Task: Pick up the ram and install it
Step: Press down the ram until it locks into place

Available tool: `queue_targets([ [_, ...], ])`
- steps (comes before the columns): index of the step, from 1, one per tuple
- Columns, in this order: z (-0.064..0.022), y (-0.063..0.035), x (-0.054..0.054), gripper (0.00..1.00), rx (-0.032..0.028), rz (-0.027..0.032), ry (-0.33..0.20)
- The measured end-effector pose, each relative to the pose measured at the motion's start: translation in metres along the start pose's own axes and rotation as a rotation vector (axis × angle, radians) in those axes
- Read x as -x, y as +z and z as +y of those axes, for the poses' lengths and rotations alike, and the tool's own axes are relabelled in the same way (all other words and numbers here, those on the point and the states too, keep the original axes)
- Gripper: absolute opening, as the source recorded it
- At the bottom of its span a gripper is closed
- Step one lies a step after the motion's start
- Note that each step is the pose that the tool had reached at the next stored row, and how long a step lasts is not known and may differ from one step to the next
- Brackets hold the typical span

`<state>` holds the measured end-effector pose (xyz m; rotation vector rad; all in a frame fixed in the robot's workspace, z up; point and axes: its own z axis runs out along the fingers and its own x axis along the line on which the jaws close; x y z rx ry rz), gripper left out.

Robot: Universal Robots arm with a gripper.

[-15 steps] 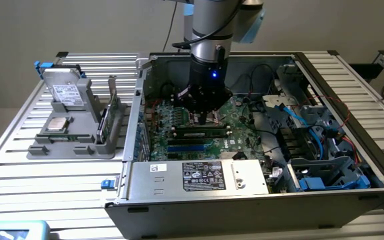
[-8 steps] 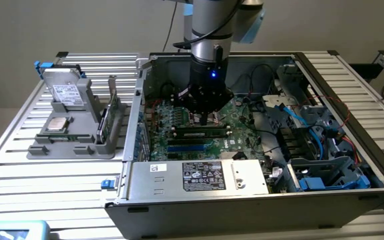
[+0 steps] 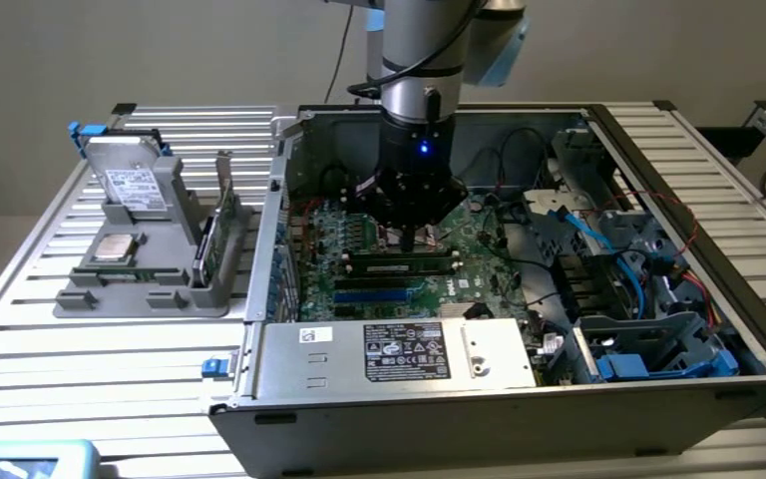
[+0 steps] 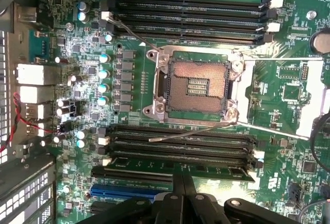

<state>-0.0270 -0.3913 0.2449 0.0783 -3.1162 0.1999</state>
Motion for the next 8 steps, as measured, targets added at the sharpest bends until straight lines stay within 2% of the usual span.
queue_targets([
  [2,0.0,0.0,0.0,0.11,-0.005,-0.0044,0.009],
  [8,0.0,0.0,0.0,0.11,-0.0052,-0.0056,0.011],
])
